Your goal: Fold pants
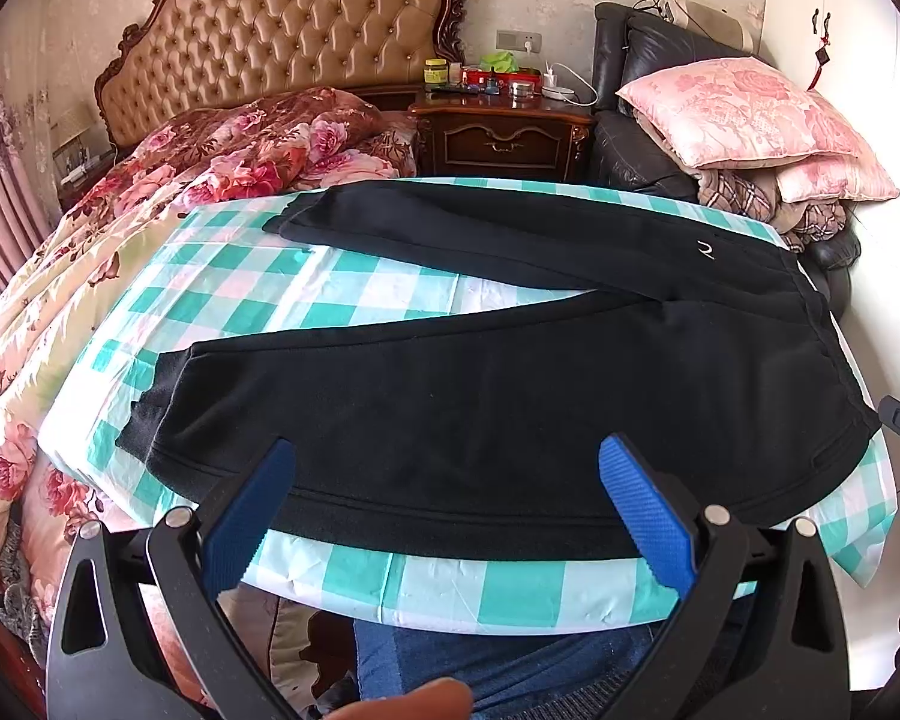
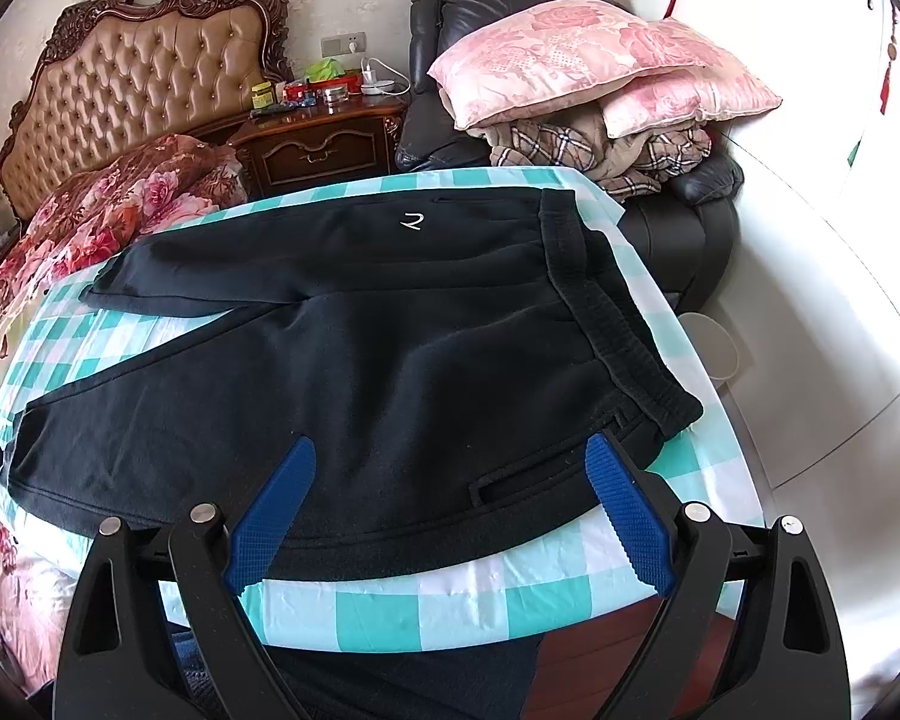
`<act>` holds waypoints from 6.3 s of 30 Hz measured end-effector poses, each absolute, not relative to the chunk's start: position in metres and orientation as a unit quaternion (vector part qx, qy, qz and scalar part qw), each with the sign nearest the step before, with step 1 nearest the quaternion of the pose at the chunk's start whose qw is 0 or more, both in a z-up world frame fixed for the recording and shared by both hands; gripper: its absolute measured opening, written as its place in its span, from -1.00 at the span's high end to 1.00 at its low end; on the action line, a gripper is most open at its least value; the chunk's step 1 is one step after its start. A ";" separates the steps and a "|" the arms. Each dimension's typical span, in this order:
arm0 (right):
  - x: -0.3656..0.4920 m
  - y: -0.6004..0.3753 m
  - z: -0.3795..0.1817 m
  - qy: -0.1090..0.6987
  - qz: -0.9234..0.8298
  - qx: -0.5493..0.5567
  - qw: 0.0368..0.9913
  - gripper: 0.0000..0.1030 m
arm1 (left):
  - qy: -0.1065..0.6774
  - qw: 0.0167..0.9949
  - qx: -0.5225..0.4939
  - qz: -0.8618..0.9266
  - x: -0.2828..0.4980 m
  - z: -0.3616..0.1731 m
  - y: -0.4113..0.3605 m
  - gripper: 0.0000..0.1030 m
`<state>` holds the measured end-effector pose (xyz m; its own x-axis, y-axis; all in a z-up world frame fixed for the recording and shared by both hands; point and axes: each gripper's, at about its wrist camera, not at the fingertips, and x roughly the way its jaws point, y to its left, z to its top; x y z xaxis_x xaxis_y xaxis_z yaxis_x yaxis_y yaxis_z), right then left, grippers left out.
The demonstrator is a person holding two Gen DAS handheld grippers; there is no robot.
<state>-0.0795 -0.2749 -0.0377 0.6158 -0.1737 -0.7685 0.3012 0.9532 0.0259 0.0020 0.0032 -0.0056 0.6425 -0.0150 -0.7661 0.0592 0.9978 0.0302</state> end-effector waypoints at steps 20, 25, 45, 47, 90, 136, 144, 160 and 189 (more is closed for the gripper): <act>-0.077 -0.275 -0.036 0.417 -0.131 0.077 0.896 -0.72 | 0.425 0.904 0.018 -0.024 0.003 -0.006 -0.002 -0.97; -0.077 -0.276 -0.036 0.416 -0.130 0.077 0.897 -0.72 | 0.425 0.905 0.018 -0.025 0.003 -0.006 -0.002 -0.97; -0.077 -0.275 -0.035 0.416 -0.129 0.080 0.897 -0.72 | 0.426 0.904 0.016 -0.026 0.003 -0.007 -0.003 -0.97; -0.077 -0.275 -0.035 0.416 -0.129 0.079 0.897 -0.71 | 0.426 0.904 0.015 -0.026 0.003 -0.007 -0.003 -0.97; 0.233 -0.504 -0.119 0.513 -0.102 0.137 0.841 -0.73 | 0.481 0.869 -0.033 -0.107 0.051 -0.070 -0.006 -0.97; -0.039 -0.304 -0.093 0.366 0.114 0.063 0.922 0.71 | 0.502 0.804 -0.244 -0.206 0.224 -0.089 0.021 -0.94; -0.042 -0.306 -0.091 0.362 0.102 0.067 0.924 0.72 | 0.554 0.747 -0.329 -0.162 0.394 -0.127 -0.007 -0.36; -0.062 -0.388 -0.067 0.344 0.011 0.121 0.931 0.74 | 0.474 0.776 -0.350 -0.224 0.256 -0.056 0.049 0.85; -0.077 -0.424 -0.122 0.406 -0.089 0.393 0.820 0.09 | 0.491 0.792 -0.333 -0.142 0.101 -0.147 0.064 -0.09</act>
